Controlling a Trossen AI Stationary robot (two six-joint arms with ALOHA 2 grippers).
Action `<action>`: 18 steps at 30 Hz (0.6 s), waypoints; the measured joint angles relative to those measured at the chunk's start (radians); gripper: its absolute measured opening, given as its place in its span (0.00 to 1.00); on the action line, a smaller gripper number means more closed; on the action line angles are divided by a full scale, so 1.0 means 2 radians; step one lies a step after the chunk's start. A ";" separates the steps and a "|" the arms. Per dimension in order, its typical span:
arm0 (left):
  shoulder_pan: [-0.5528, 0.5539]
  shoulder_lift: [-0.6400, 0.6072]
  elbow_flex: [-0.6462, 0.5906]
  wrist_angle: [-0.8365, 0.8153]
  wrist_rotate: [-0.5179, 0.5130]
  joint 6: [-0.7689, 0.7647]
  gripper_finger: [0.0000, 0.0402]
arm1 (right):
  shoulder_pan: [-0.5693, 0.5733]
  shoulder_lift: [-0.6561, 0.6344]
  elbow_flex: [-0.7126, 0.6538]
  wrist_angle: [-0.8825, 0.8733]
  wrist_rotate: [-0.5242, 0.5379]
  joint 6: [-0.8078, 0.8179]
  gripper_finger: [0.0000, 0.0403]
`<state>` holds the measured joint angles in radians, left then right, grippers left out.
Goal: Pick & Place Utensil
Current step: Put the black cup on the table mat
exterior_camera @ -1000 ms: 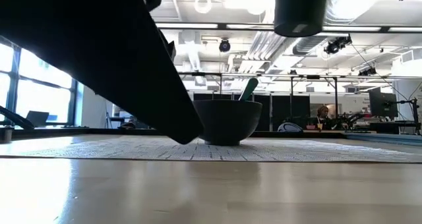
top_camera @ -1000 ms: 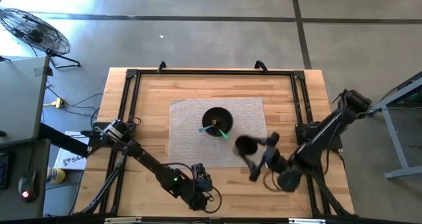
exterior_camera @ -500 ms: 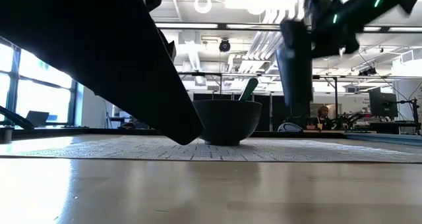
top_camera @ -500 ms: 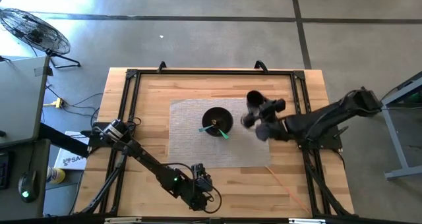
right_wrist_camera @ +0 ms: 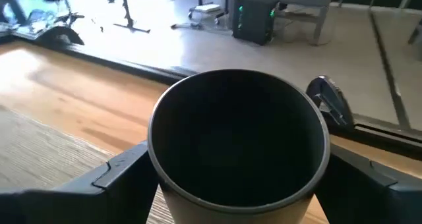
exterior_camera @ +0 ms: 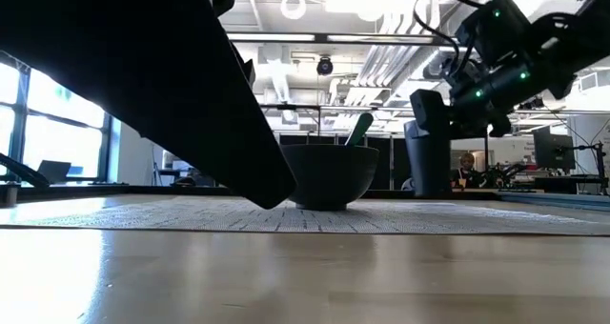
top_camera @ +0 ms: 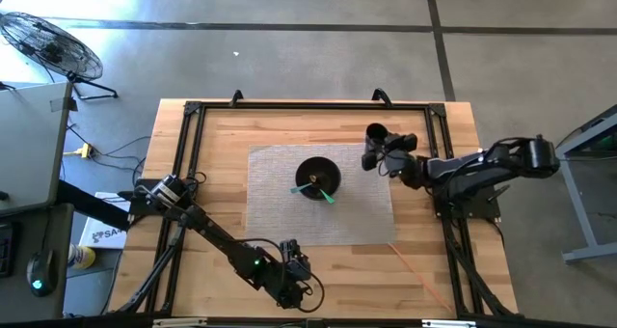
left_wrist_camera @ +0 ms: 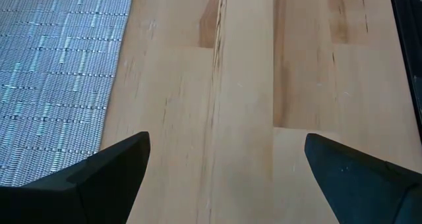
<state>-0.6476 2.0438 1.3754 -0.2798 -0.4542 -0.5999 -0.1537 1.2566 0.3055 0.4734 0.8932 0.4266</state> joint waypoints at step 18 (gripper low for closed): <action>0.000 0.000 0.000 0.000 0.000 0.000 0.99 | -0.031 0.004 -0.067 0.135 -0.090 -0.041 0.82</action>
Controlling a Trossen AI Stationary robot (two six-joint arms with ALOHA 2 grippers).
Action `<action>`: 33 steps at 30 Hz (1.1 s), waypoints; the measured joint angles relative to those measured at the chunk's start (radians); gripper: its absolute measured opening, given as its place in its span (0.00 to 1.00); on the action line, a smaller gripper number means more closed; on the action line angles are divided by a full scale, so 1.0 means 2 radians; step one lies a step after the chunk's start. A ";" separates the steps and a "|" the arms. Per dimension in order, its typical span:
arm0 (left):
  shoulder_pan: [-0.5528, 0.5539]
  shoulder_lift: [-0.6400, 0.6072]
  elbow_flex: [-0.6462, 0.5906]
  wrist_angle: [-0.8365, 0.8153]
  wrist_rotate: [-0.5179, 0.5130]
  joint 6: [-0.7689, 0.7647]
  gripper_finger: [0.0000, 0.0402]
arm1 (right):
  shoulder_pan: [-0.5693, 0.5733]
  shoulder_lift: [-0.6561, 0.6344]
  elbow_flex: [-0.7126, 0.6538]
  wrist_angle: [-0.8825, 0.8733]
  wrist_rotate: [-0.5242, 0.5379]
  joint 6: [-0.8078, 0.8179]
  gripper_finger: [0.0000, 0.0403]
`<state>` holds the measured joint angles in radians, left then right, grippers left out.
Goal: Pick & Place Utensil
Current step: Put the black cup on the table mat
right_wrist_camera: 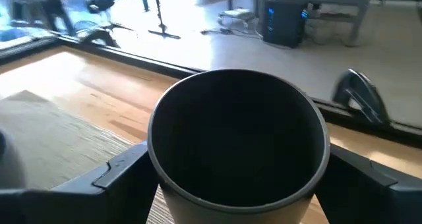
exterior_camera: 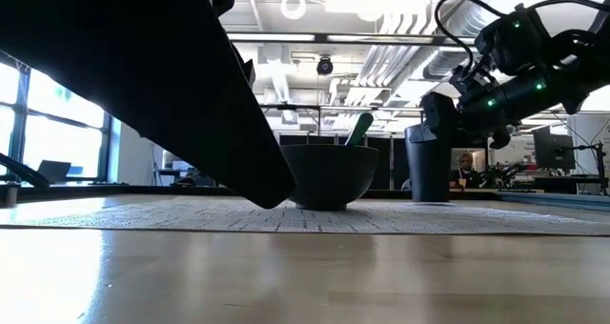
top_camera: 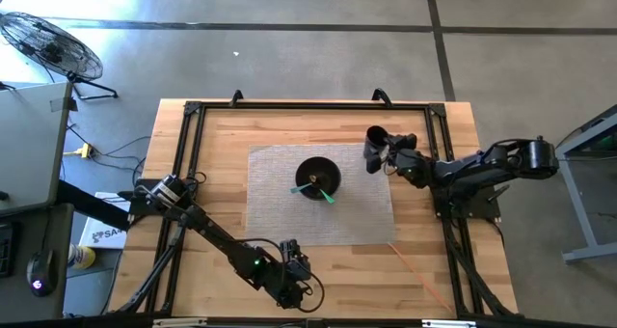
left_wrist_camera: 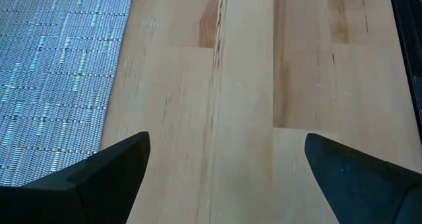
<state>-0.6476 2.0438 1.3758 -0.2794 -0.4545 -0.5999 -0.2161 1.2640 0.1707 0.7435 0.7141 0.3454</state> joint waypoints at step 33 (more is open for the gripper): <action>0.000 0.000 0.000 0.000 -0.002 0.000 0.99 | 0.000 0.000 -0.002 -0.071 -0.049 0.019 0.99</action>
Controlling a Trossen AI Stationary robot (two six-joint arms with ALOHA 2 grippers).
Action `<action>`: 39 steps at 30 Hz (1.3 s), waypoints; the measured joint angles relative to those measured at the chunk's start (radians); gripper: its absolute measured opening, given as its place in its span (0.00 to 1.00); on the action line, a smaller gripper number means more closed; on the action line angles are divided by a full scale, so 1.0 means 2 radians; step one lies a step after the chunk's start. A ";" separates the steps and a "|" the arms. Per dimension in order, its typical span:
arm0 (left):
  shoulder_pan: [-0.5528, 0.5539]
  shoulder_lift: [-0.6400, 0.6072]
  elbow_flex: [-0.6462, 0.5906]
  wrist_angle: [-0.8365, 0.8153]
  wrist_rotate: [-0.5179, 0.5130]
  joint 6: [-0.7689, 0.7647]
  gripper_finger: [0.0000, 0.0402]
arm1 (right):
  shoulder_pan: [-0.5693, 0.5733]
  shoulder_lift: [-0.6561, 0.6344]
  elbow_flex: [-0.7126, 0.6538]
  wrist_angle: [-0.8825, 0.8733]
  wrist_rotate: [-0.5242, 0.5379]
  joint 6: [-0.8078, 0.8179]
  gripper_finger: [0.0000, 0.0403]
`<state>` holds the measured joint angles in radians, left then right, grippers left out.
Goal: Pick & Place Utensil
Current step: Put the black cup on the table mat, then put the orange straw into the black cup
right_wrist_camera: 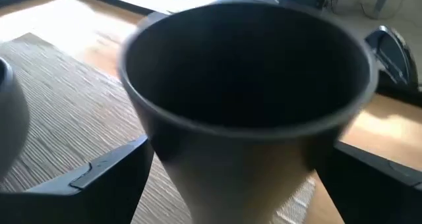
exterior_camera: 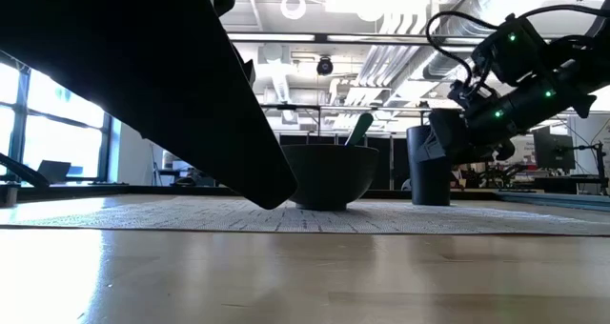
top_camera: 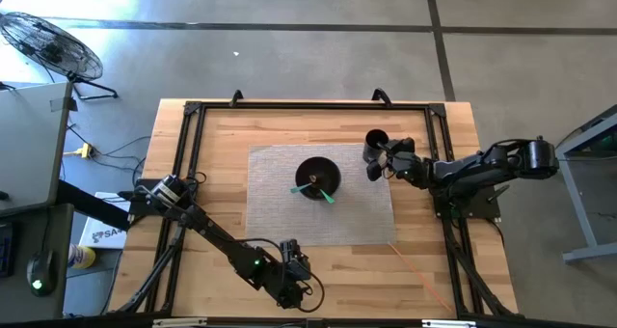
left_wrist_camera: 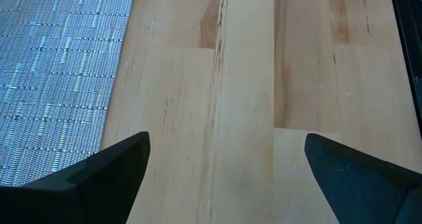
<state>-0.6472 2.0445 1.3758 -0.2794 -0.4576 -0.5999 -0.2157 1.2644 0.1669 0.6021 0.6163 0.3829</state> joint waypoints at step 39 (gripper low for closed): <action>0.000 0.000 0.000 0.000 0.002 0.000 0.99 | 0.368 -0.086 0.225 -0.636 -0.055 0.389 0.76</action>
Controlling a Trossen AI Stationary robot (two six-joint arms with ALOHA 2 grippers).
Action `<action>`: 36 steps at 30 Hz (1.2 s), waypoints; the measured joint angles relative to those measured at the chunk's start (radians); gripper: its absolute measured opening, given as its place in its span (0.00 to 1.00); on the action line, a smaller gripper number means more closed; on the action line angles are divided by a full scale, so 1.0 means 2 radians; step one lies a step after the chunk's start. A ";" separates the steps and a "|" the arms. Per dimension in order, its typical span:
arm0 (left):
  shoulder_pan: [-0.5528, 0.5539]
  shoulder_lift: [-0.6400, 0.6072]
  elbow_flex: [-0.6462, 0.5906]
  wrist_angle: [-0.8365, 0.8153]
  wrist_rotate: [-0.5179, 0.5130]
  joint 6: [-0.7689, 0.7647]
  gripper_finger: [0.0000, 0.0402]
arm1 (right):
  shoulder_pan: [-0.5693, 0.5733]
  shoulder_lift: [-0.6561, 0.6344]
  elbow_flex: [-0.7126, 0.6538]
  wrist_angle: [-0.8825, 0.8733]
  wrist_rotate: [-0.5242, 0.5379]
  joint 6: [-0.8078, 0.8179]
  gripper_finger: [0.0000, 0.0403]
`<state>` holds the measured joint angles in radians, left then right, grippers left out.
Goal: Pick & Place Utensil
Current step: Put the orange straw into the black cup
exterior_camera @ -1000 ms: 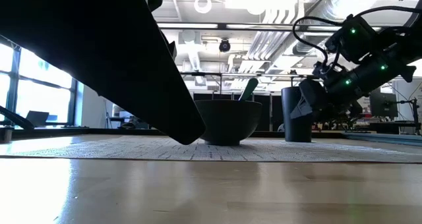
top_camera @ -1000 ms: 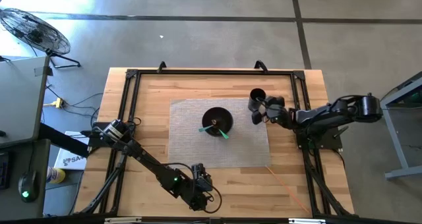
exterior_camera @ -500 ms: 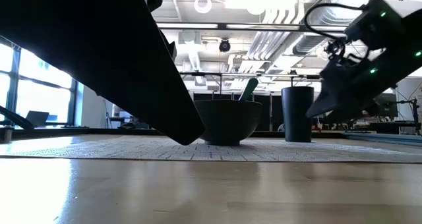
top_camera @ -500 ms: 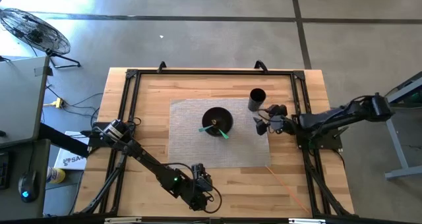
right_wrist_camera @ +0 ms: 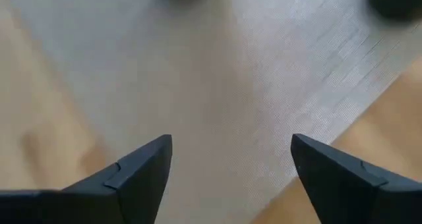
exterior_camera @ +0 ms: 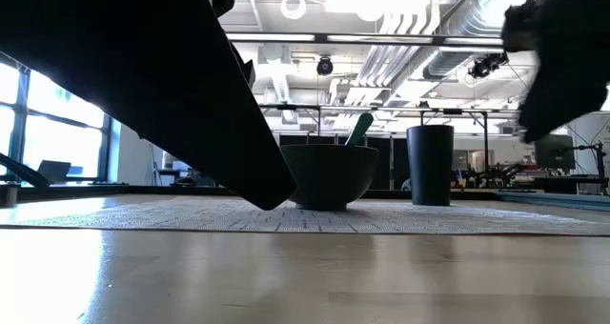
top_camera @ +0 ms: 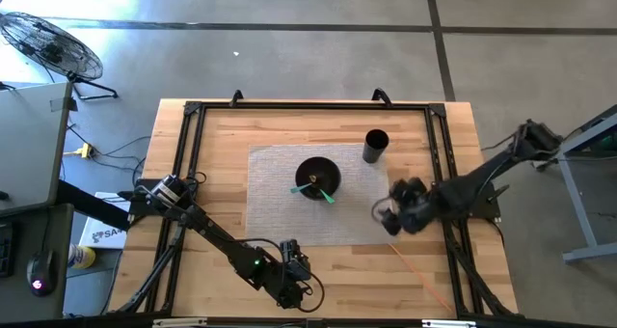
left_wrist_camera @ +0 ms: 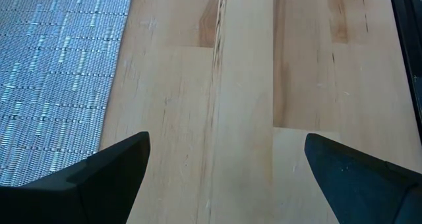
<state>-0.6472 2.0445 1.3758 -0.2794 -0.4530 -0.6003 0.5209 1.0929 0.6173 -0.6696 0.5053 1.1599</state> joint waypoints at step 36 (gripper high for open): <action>0.000 0.000 0.000 0.000 0.000 0.000 0.99 | 0.112 0.286 0.126 -0.042 -0.230 0.179 0.39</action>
<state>-0.6472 2.0445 1.3758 -0.2794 -0.4526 -0.6003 0.7448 1.6646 0.8700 -0.7529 0.0456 1.5181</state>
